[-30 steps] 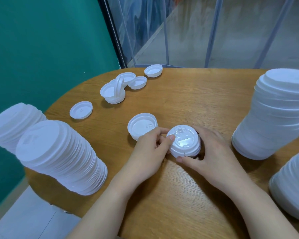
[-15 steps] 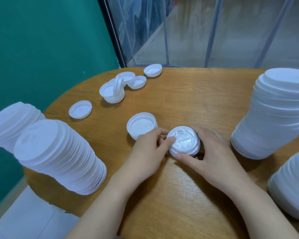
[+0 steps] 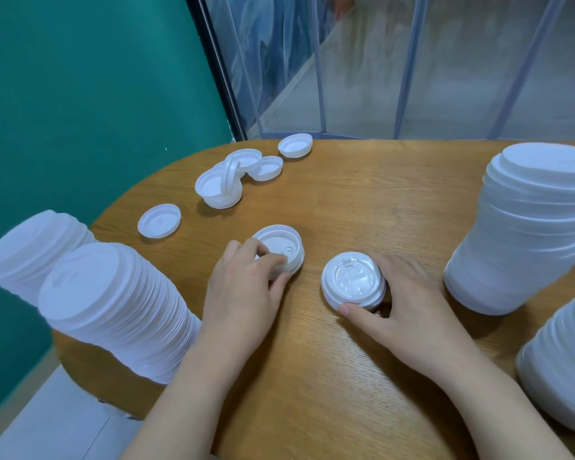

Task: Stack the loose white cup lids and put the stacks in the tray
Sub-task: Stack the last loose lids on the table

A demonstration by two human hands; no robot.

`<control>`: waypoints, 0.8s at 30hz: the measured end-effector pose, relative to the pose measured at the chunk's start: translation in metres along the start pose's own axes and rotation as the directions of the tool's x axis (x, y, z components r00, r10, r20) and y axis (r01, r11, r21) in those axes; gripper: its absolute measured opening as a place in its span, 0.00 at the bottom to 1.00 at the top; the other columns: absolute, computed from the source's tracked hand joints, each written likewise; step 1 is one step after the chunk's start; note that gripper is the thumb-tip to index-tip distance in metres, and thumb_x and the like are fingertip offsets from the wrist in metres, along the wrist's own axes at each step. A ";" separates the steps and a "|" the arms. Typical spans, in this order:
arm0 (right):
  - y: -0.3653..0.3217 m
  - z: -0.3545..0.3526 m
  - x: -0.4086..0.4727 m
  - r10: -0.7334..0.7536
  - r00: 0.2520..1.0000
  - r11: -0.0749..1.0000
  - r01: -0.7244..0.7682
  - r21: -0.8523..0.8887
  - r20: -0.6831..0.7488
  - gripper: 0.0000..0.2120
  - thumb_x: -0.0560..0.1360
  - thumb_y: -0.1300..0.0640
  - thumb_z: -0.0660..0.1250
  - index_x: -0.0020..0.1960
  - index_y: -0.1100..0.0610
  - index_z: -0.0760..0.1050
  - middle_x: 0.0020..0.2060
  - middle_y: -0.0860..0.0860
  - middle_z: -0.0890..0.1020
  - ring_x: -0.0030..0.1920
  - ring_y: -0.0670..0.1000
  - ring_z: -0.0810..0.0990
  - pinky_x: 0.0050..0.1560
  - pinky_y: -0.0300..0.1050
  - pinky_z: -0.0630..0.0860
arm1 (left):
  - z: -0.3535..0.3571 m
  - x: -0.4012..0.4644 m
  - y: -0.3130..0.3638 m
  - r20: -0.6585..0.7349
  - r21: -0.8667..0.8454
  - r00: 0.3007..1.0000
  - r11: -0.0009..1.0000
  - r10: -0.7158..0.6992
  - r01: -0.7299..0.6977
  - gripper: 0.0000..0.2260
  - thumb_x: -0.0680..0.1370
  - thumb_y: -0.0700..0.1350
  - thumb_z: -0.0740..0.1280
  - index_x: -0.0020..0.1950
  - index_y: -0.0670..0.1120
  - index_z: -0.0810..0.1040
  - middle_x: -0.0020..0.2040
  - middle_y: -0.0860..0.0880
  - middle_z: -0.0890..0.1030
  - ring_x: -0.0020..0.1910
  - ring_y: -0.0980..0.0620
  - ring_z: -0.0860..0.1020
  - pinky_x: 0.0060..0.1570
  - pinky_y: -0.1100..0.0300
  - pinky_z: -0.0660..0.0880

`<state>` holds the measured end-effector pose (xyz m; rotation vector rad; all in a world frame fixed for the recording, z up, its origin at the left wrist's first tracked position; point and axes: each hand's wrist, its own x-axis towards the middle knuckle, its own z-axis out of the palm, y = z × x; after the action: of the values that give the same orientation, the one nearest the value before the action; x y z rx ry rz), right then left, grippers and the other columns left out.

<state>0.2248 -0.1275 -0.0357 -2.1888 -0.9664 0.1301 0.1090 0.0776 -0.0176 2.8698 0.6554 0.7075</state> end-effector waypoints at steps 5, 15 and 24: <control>0.000 0.000 0.000 0.002 1.000 1.000 -0.002 -0.001 0.006 0.29 0.70 0.36 0.73 0.67 0.43 0.71 0.56 0.37 0.74 0.62 0.43 0.69 0.62 0.43 0.66 | 0.001 0.001 -0.002 -0.033 -0.063 0.999 0.997 0.036 -0.038 0.05 0.73 0.42 0.79 0.47 0.47 0.88 0.42 0.53 0.79 0.42 0.47 0.73 0.40 0.50 0.74; 0.003 0.003 0.001 -0.004 1.000 1.000 0.004 0.011 -0.004 0.27 0.69 0.34 0.71 0.65 0.42 0.72 0.55 0.35 0.73 0.61 0.44 0.69 0.59 0.43 0.65 | -0.005 0.002 -0.002 0.000 -0.188 0.996 0.978 -0.088 0.087 0.05 0.72 0.46 0.80 0.42 0.52 0.85 0.39 0.63 0.77 0.45 0.53 0.71 0.48 0.55 0.69; 0.003 0.004 0.001 -0.002 1.000 1.000 0.002 0.012 -0.005 0.27 0.68 0.32 0.69 0.64 0.42 0.71 0.55 0.36 0.75 0.60 0.45 0.70 0.60 0.45 0.67 | -0.010 0.002 0.001 0.025 -0.295 0.988 0.944 -0.149 0.150 0.08 0.71 0.49 0.80 0.39 0.54 0.83 0.40 0.62 0.80 0.45 0.57 0.73 0.48 0.58 0.69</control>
<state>0.2260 -0.1260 -0.0399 -2.1758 -0.9630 0.1288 0.1060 0.0779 -0.0077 2.5172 0.6927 0.7121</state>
